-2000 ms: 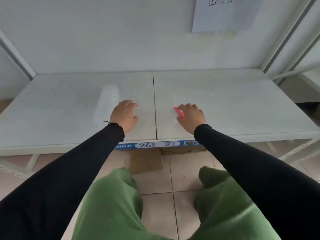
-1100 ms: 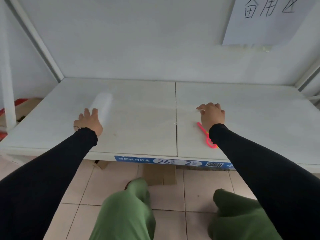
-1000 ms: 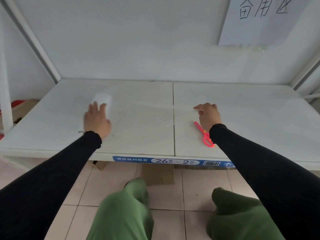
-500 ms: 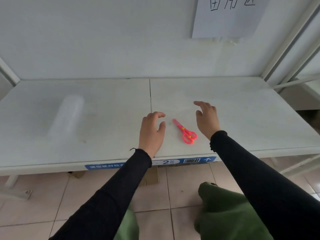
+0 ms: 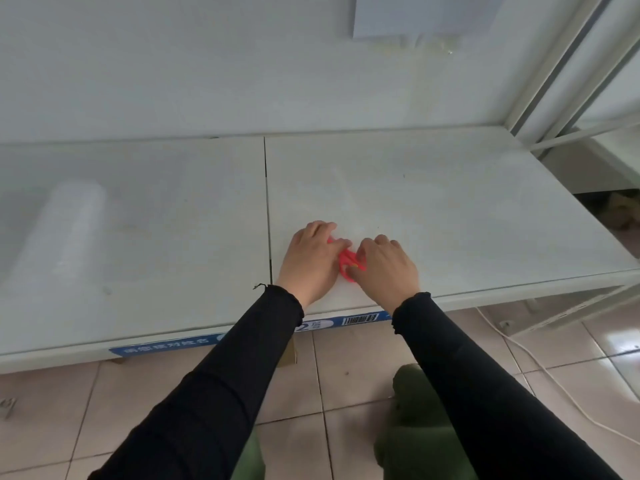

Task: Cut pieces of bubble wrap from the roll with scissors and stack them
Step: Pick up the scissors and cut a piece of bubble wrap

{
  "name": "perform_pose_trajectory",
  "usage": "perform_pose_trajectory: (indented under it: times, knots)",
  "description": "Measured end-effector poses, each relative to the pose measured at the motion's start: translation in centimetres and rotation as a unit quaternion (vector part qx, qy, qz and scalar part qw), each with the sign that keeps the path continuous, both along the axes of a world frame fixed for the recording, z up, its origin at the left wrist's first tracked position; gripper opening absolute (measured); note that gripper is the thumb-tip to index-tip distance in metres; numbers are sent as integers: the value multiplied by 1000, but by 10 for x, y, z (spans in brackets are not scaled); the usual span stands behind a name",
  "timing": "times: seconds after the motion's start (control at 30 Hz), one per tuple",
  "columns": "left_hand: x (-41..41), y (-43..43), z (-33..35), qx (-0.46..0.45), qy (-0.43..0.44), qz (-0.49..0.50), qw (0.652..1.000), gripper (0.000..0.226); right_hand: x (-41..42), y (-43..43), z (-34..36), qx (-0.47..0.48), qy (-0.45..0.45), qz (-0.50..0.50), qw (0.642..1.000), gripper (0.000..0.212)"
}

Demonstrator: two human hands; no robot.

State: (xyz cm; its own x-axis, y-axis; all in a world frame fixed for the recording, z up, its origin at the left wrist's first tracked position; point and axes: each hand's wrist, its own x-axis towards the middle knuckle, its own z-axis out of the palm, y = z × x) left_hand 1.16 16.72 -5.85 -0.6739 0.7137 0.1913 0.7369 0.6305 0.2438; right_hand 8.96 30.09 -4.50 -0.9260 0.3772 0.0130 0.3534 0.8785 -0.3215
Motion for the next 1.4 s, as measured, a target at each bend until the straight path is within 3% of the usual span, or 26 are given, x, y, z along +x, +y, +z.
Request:
perform_pose_trajectory:
  times: [0.13, 0.27, 0.37, 0.43, 0.53, 0.7, 0.87, 0.9, 1.0, 1.07, 1.27, 1.4]
  knots:
    - [-3, 4, -3, 0, -11, 15, 1000, 31, -5, 3, 1, 59, -15, 26, 998, 30]
    - [-5, 0, 6, 1, 12, -9, 1000, 15, 0, 21, 23, 7, -53, 59, 997, 24]
    - [3, -7, 22, -30, -6, -20, 999, 21, 13, 36, 43, -35, -46, 102, 993, 18]
    - [7, -14, 32, -15, -108, -9, 994, 19, 20, 39, 50, -45, -31, 118, 992, 15]
    - [6, -26, 42, 65, -308, 17, 949, 10, 22, 36, 49, -39, 24, 153, 987, 11]
    - [4, -47, 52, 191, -401, 64, 894, 13, 11, 16, 44, -24, 72, 175, 982, 20]
    - [-1, -71, 59, 336, -342, 157, 863, 30, -2, 9, 28, -99, 148, 60, 982, 21]
    - [-6, -77, 56, 315, -307, 185, 879, 32, -5, 12, 24, -117, 149, 30, 981, 22]
    - [-20, -95, 37, 119, -171, 223, 952, 30, -16, 21, 13, -120, 127, -15, 985, 32]
    - [-24, -101, 24, 33, -130, 221, 966, 31, -25, 21, 7, -123, 109, -32, 986, 35]
    - [-28, -100, 9, -10, -72, 222, 972, 30, -46, 6, -11, -123, 104, -71, 984, 29]
    - [-21, -92, 8, 27, -92, 197, 976, 30, -53, 4, -15, -180, 135, -106, 969, 29]
